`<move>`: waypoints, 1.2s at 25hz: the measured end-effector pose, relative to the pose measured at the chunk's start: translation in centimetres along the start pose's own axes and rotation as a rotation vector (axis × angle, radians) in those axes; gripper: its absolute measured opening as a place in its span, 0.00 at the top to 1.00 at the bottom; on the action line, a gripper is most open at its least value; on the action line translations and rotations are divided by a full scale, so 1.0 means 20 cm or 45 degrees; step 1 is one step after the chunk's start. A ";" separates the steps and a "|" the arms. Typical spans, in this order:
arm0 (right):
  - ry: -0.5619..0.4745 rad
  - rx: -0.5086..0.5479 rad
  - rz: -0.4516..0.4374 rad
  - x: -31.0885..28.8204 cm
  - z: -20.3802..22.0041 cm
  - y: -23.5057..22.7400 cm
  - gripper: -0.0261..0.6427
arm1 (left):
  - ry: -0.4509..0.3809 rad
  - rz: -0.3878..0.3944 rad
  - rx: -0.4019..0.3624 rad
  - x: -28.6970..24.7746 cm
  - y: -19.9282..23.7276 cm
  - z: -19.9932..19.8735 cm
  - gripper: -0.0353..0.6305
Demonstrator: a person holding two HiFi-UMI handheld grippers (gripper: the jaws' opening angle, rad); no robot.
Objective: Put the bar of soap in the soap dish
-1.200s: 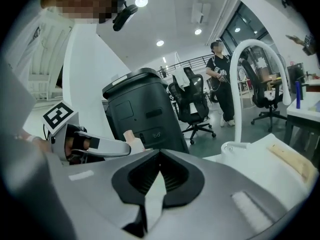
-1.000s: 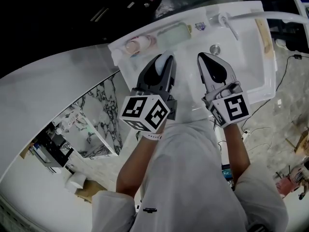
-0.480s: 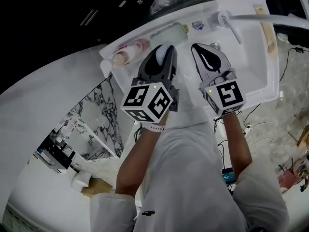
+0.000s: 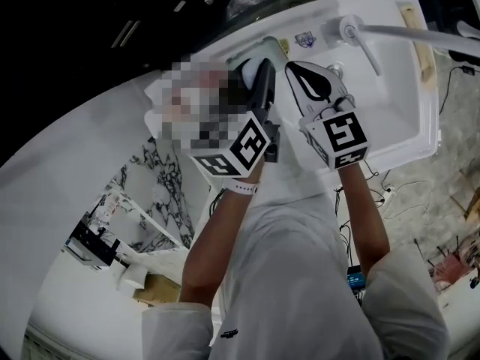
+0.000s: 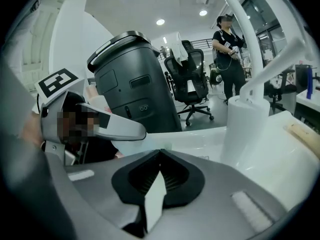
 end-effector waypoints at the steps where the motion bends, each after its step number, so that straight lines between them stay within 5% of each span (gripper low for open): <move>1: 0.007 0.000 0.001 -0.01 0.01 -0.01 0.94 | 0.007 0.004 0.000 -0.02 0.00 0.00 0.76; 13: 0.096 -0.024 0.032 -0.11 0.05 -0.04 0.94 | 0.066 -0.015 -0.035 -0.15 0.04 -0.01 0.76; 22: 0.083 -0.058 0.042 -0.12 0.07 -0.05 0.94 | 0.011 -0.133 -0.244 -0.07 -0.01 -0.08 0.75; 30: 0.085 -0.072 0.051 -0.13 0.08 -0.05 0.94 | -0.049 -0.183 -0.290 0.02 -0.07 -0.10 0.75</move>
Point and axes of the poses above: the fingertips, and each gripper's own axes: x backward along the fingers, y to its left, z out of its underside, the point moved 7 cm from there along x, backward along the fingers, and after that the axes turned 10 degrees about y, right-handed, at the moved point
